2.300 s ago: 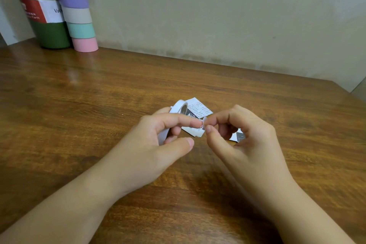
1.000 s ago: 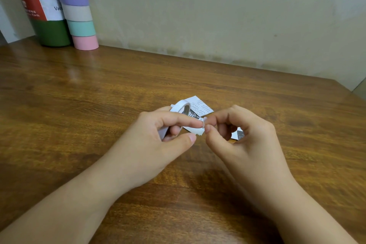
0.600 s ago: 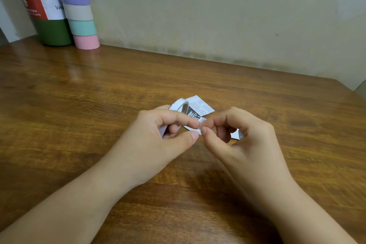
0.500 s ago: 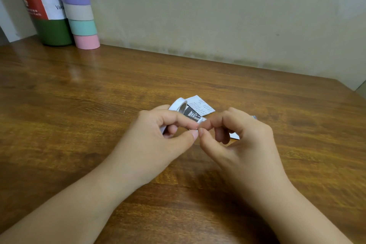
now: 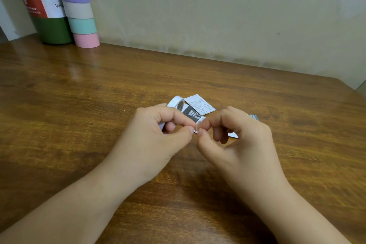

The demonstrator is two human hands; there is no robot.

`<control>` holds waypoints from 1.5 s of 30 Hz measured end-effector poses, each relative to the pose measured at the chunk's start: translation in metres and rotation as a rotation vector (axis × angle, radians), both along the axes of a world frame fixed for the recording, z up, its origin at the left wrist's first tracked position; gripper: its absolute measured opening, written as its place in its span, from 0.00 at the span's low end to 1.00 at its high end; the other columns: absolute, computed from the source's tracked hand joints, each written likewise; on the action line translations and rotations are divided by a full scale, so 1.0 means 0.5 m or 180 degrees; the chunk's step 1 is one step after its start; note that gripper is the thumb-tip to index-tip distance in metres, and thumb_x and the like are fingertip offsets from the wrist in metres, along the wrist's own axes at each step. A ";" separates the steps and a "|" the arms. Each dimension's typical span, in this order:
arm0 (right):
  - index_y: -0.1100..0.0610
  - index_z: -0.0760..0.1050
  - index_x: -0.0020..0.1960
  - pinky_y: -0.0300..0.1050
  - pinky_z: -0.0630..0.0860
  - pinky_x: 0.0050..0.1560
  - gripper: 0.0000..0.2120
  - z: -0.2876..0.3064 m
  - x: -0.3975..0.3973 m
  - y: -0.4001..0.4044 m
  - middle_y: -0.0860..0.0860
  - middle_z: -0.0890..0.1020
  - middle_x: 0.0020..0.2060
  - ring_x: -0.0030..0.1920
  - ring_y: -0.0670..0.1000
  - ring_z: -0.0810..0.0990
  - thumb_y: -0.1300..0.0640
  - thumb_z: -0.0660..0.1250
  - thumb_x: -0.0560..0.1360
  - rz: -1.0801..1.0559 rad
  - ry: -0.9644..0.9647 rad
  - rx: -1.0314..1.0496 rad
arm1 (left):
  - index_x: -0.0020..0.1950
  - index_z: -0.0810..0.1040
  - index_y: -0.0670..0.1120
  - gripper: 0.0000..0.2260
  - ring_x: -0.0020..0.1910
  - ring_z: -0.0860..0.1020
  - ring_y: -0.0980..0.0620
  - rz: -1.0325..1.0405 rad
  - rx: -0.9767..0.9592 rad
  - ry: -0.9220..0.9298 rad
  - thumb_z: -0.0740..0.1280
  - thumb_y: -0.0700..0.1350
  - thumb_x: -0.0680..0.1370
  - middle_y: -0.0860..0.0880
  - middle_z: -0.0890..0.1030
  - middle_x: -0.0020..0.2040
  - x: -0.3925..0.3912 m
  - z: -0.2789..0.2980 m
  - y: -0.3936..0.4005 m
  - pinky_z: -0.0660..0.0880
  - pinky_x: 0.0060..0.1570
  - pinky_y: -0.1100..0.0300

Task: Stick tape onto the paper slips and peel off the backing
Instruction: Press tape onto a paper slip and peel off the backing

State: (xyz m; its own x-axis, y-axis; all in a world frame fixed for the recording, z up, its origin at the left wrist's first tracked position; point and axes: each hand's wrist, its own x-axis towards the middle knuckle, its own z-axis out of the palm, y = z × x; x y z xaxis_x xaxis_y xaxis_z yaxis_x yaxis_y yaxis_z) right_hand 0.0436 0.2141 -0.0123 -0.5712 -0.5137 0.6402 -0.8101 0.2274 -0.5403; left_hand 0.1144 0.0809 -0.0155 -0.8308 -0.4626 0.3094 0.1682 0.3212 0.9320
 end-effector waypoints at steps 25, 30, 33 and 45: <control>0.51 0.76 0.36 0.32 0.68 0.36 0.03 0.007 0.000 0.006 0.44 0.71 0.27 0.33 0.44 0.71 0.55 0.68 0.68 0.0106 -0.0552 -0.0039 | 0.38 0.85 0.56 0.06 0.31 0.66 0.58 -0.0266 0.0179 -0.0087 0.75 0.44 0.69 0.50 0.71 0.34 0.004 0.003 -0.003 0.64 0.32 0.65; 0.52 0.75 0.35 0.30 0.67 0.36 0.03 0.012 0.003 0.006 0.43 0.70 0.27 0.32 0.43 0.70 0.56 0.67 0.67 0.0098 -0.0655 -0.0015 | 0.38 0.85 0.57 0.05 0.32 0.68 0.56 -0.0251 0.0118 -0.0129 0.71 0.49 0.65 0.37 0.75 0.40 0.003 0.007 0.000 0.66 0.36 0.60; 0.53 0.75 0.34 0.30 0.67 0.34 0.04 0.013 0.004 0.007 0.43 0.69 0.26 0.31 0.42 0.69 0.57 0.68 0.67 0.0133 -0.0803 -0.0034 | 0.38 0.85 0.57 0.05 0.32 0.67 0.57 -0.0244 0.0130 -0.0109 0.71 0.49 0.65 0.39 0.73 0.37 0.005 0.006 -0.001 0.65 0.35 0.63; 0.55 0.75 0.34 0.29 0.66 0.32 0.07 0.019 -0.021 0.020 0.46 0.70 0.25 0.29 0.42 0.68 0.62 0.67 0.70 -0.0189 -0.1012 -0.0085 | 0.37 0.85 0.55 0.06 0.36 0.68 0.56 -0.0165 0.0487 -0.0111 0.75 0.43 0.69 0.43 0.77 0.40 0.008 0.009 -0.010 0.64 0.39 0.61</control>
State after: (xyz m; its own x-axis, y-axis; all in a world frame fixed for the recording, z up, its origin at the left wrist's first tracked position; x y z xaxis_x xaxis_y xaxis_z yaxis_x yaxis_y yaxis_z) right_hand 0.0331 0.2241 -0.0027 -0.7731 -0.4590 0.4378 -0.5857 0.2515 -0.7705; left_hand 0.1182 0.0761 -0.0112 -0.8639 -0.4582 0.2093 0.1477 0.1668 0.9749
